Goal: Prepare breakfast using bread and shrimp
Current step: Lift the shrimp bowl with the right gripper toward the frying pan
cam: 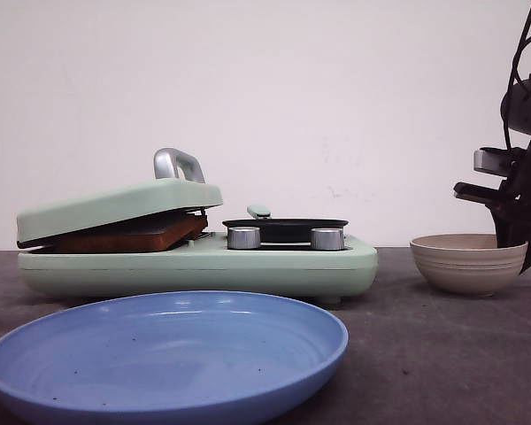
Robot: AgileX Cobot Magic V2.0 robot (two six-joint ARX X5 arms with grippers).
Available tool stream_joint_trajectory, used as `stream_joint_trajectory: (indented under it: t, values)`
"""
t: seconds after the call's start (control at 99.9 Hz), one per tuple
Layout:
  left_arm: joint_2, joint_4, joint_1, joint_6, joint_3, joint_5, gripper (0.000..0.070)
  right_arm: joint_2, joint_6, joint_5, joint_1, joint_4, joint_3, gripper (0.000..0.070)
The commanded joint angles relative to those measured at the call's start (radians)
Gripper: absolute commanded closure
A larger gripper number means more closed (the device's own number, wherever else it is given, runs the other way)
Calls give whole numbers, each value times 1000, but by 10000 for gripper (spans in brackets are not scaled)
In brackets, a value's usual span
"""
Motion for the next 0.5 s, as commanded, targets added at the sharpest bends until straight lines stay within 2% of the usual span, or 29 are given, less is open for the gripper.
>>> stream_joint_trajectory:
  t: [0.0, 0.31, 0.49]
  values:
    - [4, 11, -2, 16, 4, -2, 689, -7, 8, 0, 1, 1, 14, 700]
    - [4, 10, -2, 16, 4, -2, 689, -87, 8, -5, 1, -61, 96, 700]
    - [3, 10, -2, 16, 4, -2, 689, -104, 18, -64, 5, -134, 192, 700]
